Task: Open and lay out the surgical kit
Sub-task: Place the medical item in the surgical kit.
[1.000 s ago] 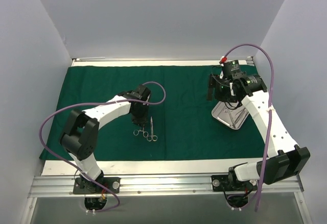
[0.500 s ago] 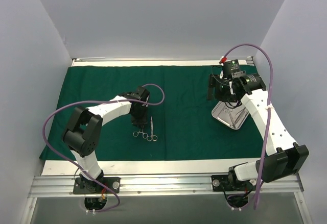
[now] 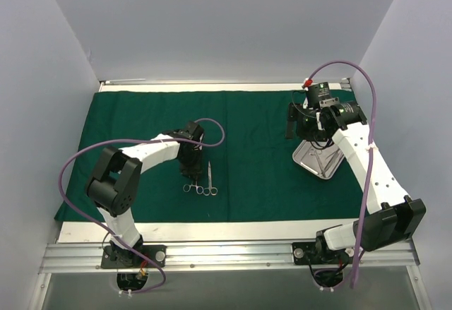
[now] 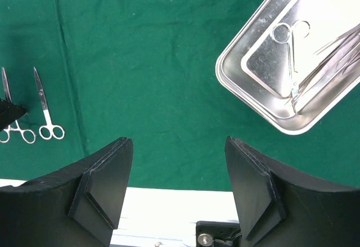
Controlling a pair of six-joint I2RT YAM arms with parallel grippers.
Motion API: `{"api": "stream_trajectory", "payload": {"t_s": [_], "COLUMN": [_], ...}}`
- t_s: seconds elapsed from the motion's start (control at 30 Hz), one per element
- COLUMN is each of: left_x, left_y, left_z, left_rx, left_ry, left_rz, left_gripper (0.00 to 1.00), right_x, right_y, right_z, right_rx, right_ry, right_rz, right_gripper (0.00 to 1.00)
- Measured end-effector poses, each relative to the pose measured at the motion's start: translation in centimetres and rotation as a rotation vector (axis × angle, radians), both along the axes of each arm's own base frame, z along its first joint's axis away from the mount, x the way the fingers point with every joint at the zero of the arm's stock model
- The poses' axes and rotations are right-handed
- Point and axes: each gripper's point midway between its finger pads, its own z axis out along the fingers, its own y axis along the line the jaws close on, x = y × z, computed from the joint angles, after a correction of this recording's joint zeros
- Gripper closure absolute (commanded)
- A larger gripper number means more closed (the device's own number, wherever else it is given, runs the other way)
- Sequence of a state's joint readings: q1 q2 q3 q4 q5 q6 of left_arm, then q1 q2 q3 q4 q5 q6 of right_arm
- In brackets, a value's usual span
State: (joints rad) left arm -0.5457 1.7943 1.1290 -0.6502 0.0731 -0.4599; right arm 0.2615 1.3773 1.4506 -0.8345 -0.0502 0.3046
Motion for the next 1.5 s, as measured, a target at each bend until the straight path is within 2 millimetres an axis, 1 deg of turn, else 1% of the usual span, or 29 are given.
{"api": "stream_trajectory", "payload": {"t_s": [0.1, 0.23, 0.43, 0.57, 0.6, 0.63, 0.83, 1.0, 1.23, 1.33, 1.5], "left_x": [0.0, 0.0, 0.1, 0.1, 0.1, 0.1, 0.1, 0.1, 0.1, 0.1, 0.1], "left_y": [0.0, 0.0, 0.1, 0.1, 0.2, 0.3, 0.5, 0.4, 0.5, 0.6, 1.0], "left_z": [0.0, -0.1, -0.1, -0.1, -0.1, -0.1, -0.1, 0.0, 0.0, -0.1, -0.1], "left_rx": [-0.008, -0.019, -0.043, -0.051, -0.053, -0.053, -0.063, -0.066, -0.068, -0.067, -0.067], "left_ry": [0.002, 0.007, 0.000, -0.001, -0.004, -0.007, -0.013, -0.016, -0.021, -0.021, -0.021], "left_rz": [0.003, 0.011, 0.032, 0.042, 0.044, 0.047, 0.052, 0.047, 0.045, 0.048, 0.054], "left_gripper": [0.95, 0.87, 0.87, 0.79, 0.74, 0.72, 0.65, 0.63, 0.63, 0.65, 0.73], "right_x": [0.0, 0.1, 0.0, 0.0, 0.0, 0.0, 0.0, 0.0, -0.1, -0.1, -0.1], "right_y": [0.0, 0.1, 0.1, 0.2, 0.2, 0.2, 0.3, 0.4, 0.5, 0.6, 0.6], "right_z": [-0.1, -0.2, -0.2, -0.2, -0.2, -0.2, -0.2, -0.2, -0.2, -0.2, -0.2], "right_rx": [0.000, 0.000, 0.002, 0.006, 0.007, 0.007, 0.013, 0.015, 0.022, 0.024, 0.027], "right_ry": [0.003, 0.008, 0.009, 0.010, 0.010, 0.010, 0.011, 0.012, 0.014, 0.014, 0.016], "right_rz": [0.001, 0.002, 0.003, 0.006, 0.006, 0.007, 0.010, 0.012, 0.017, 0.018, 0.020], "right_gripper": [0.33, 0.33, 0.33, 0.33, 0.33, 0.33, 0.33, 0.33, 0.33, 0.33, 0.33]}}
